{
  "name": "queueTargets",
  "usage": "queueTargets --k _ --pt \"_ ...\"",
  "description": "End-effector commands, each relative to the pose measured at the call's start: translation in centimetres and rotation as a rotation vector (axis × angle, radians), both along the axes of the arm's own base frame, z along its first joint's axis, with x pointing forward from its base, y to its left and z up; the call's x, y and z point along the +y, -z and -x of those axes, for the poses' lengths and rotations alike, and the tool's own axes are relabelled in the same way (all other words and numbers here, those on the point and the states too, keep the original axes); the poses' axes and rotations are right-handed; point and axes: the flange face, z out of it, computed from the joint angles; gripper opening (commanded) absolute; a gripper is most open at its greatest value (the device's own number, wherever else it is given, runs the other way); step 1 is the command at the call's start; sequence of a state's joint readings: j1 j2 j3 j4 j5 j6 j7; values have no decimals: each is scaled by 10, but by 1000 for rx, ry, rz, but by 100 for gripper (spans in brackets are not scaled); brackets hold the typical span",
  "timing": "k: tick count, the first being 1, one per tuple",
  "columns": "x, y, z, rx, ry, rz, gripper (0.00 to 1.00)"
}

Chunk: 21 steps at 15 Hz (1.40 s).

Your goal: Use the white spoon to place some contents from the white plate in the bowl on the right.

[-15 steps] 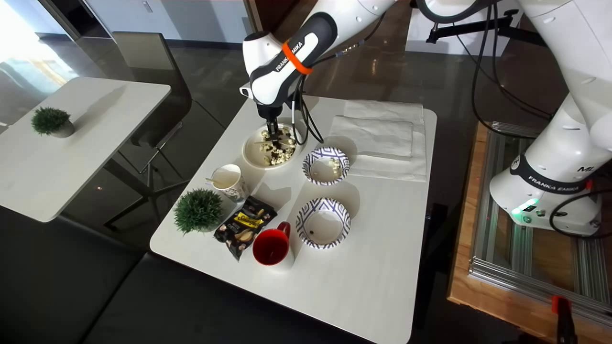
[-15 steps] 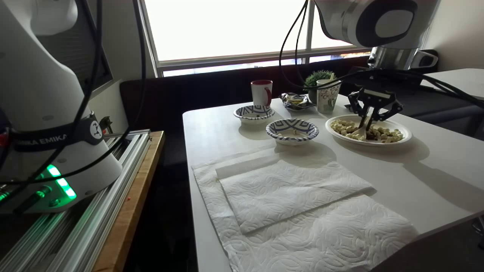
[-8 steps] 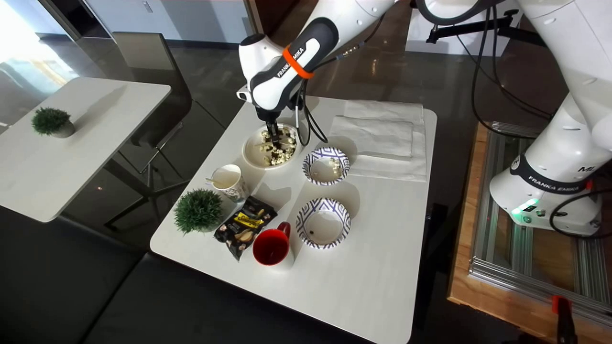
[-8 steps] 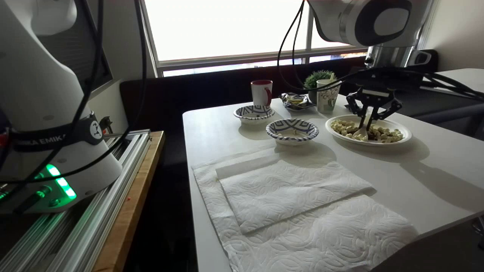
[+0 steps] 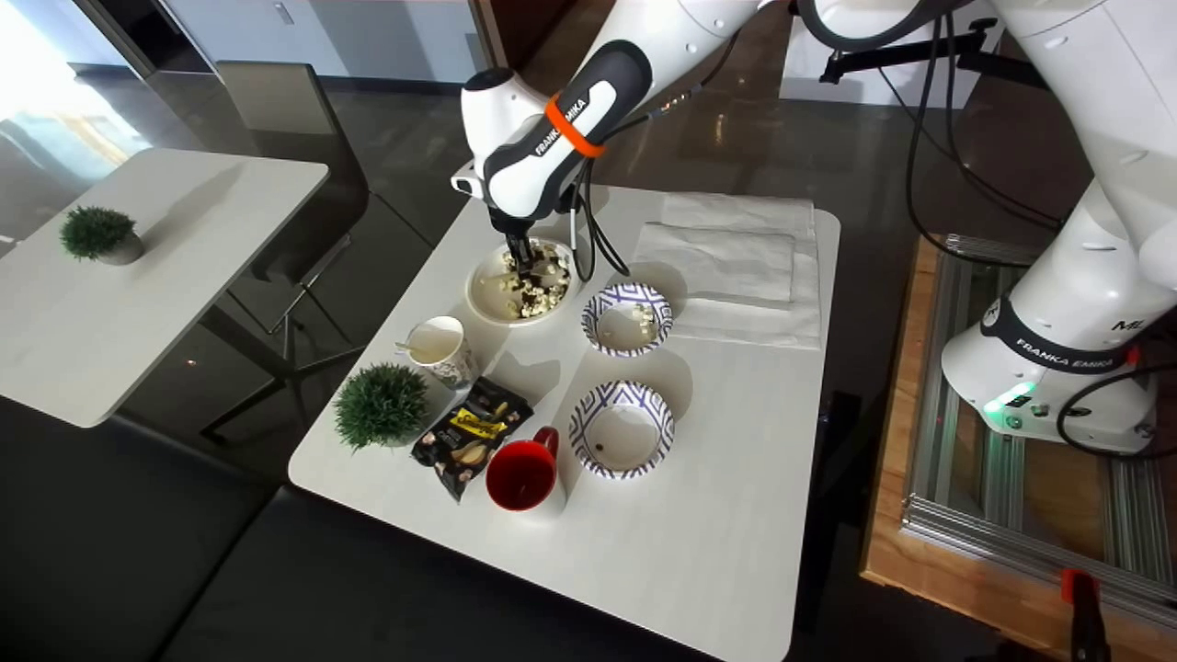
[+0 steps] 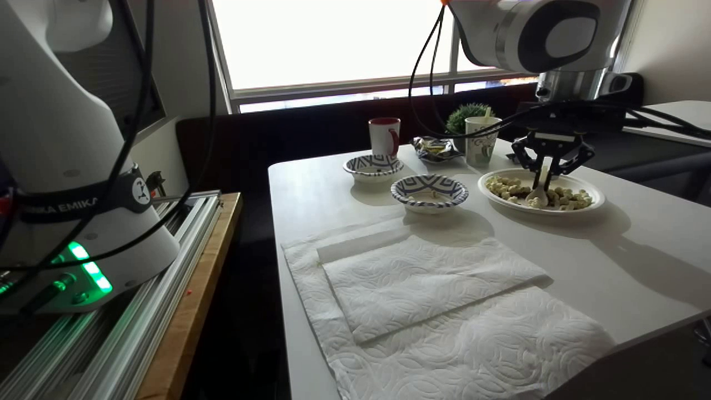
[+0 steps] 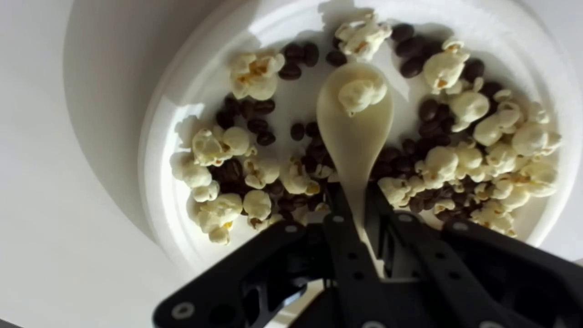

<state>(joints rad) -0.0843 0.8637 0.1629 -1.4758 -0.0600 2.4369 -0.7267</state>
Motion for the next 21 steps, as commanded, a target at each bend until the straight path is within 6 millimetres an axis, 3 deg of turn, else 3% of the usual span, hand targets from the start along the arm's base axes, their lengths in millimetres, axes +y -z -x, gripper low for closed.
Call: queueTargets --k 1,21 --pt "-3 5 3 -13 -12 -4 4" --pt "-15 -7 13 -67 83 -156 4"
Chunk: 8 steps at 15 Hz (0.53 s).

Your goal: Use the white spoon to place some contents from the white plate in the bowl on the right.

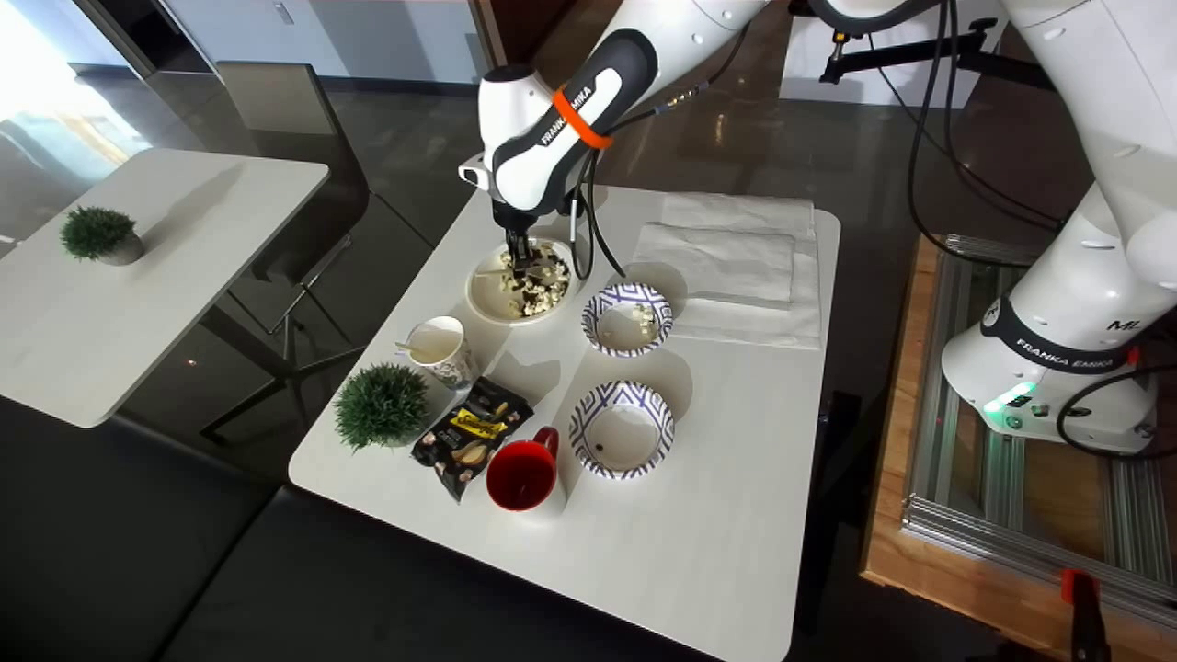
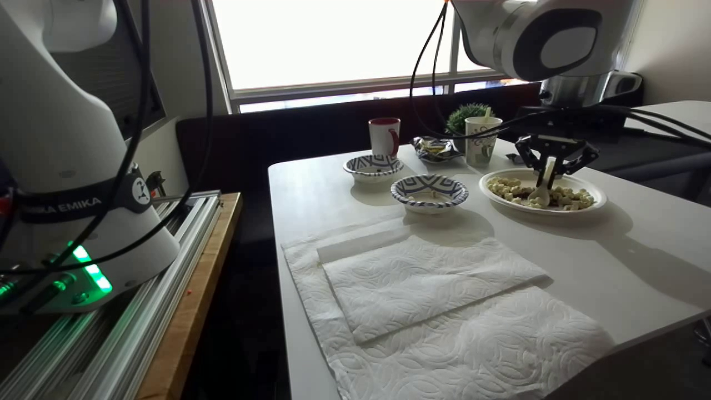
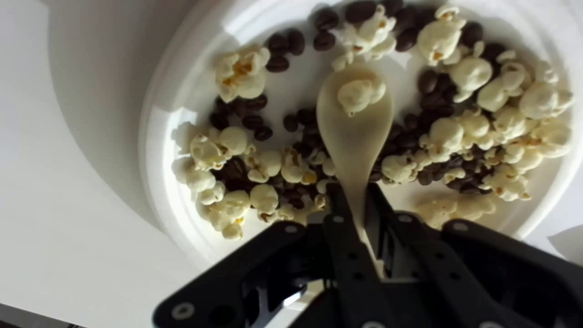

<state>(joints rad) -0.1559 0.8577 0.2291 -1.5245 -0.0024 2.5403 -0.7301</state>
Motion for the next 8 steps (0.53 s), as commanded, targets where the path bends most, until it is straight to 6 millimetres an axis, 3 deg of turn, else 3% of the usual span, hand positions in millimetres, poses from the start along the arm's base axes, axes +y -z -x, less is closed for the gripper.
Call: queueTargets --k 1,8 --pt "-6 -8 12 -11 24 -84 4" --pt "-34 -10 21 -15 68 -164 4"
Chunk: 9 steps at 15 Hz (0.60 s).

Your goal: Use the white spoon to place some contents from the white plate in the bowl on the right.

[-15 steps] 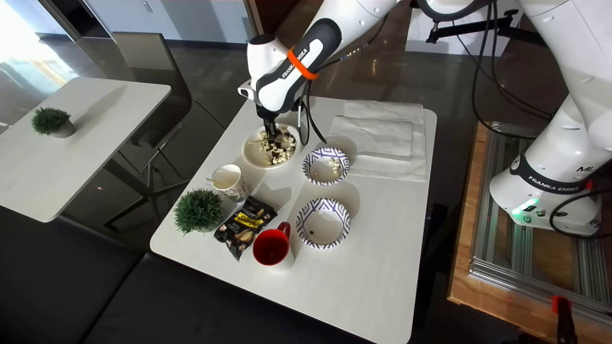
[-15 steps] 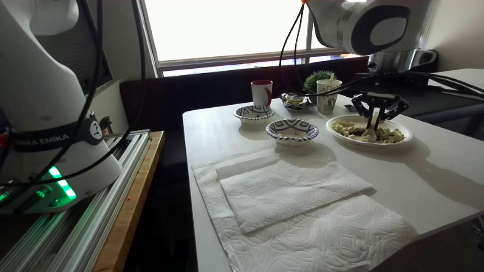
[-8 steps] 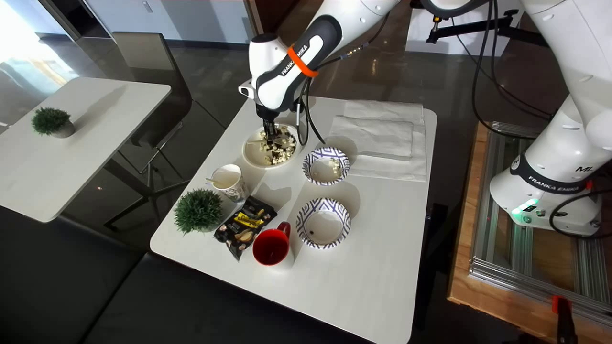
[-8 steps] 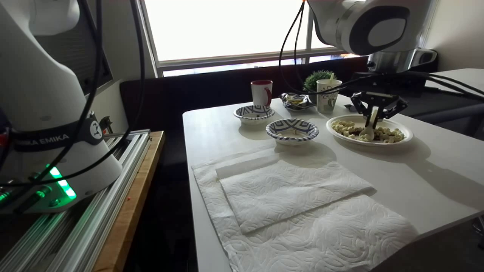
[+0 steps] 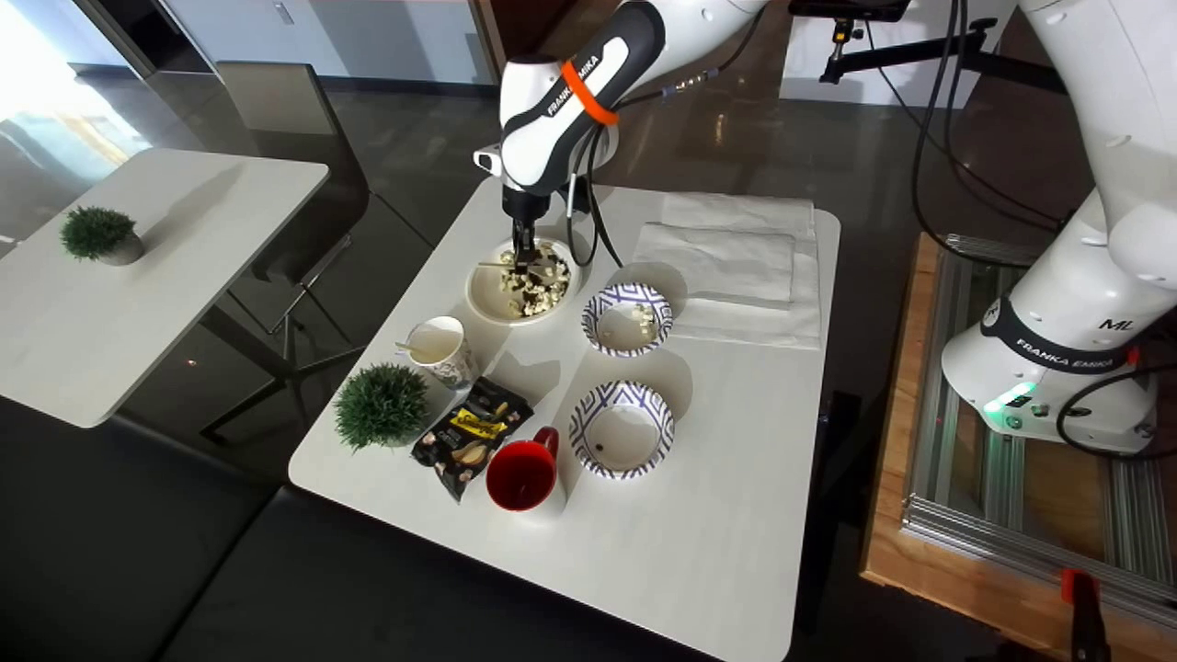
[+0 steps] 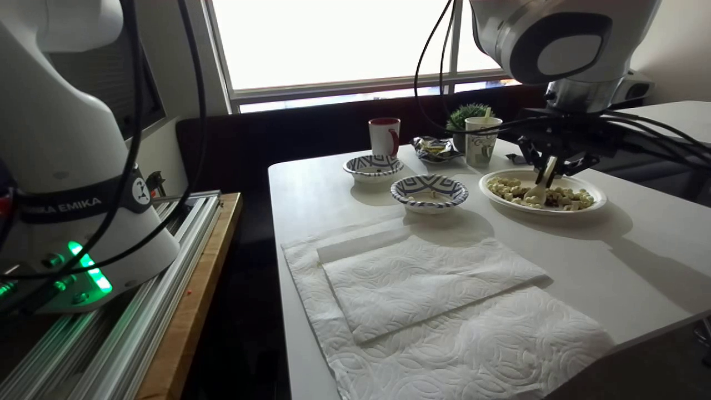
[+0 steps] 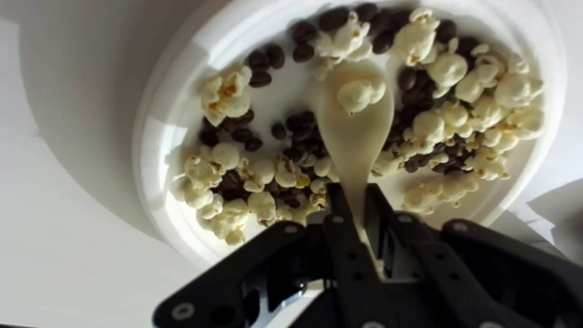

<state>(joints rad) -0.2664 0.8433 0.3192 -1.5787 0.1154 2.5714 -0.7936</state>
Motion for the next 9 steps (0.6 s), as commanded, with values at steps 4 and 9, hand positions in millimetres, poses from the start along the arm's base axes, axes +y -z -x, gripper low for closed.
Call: queueTargets --k 4,9 --pt "-22 -11 17 -27 -13 -52 4" --pt "-21 -2 20 -45 -29 -80 4"
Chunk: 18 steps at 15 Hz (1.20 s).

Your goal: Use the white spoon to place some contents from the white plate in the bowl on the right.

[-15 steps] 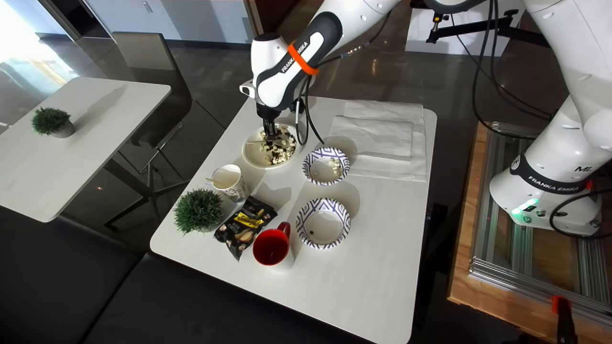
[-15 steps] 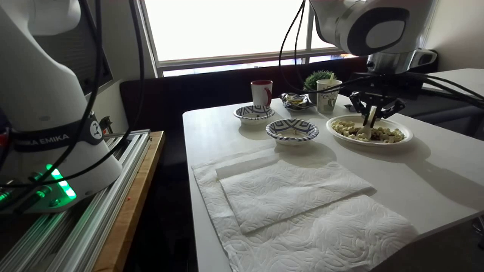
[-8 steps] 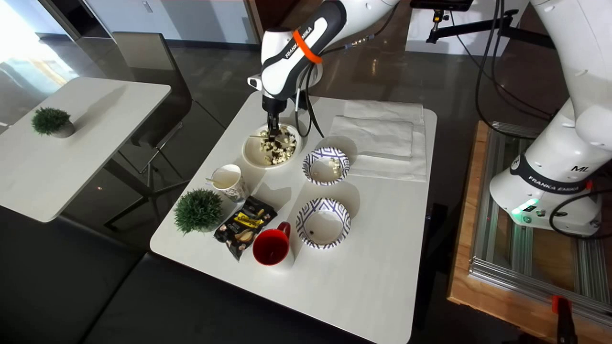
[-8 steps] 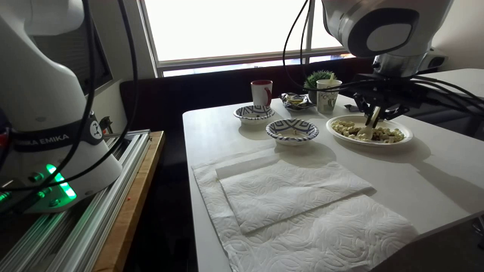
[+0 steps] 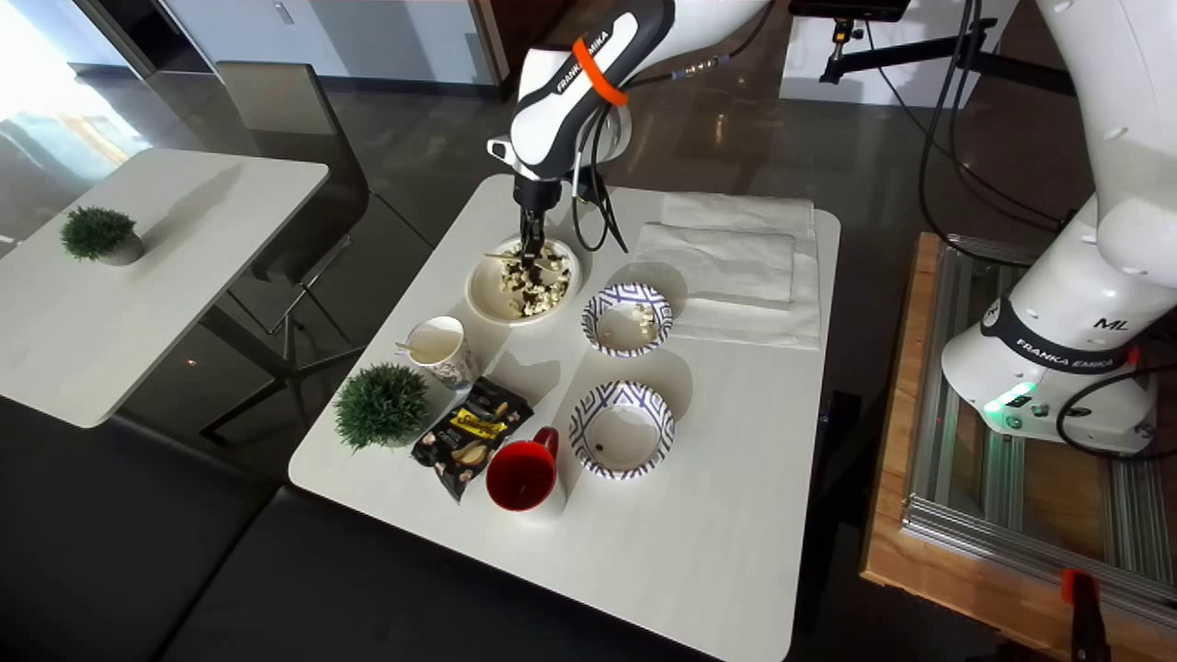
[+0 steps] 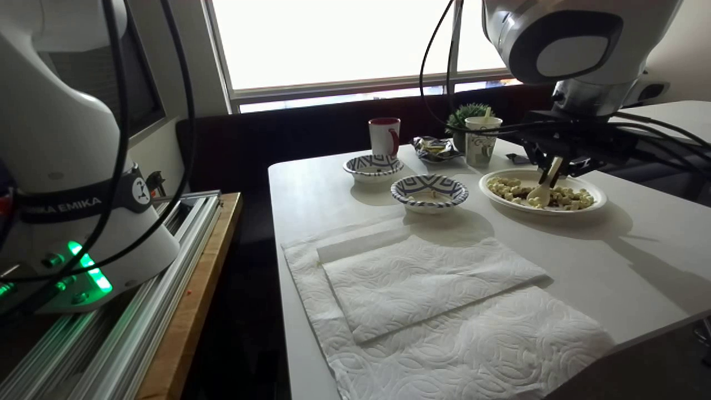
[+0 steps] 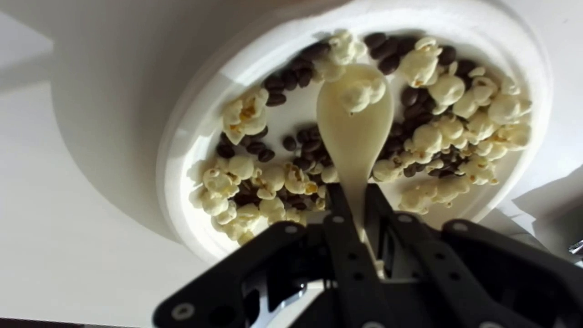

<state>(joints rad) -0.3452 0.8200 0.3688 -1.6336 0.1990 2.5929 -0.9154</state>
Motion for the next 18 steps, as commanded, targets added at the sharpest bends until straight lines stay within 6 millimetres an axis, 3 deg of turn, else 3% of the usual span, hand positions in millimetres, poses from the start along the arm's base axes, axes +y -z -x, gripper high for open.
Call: queueTargets --k 1,11,18 --pt "3 2 10 -20 -19 -15 4" --pt "6 1 12 -2 -84 70 4" --pt "30 3 10 -26 -228 253 4"
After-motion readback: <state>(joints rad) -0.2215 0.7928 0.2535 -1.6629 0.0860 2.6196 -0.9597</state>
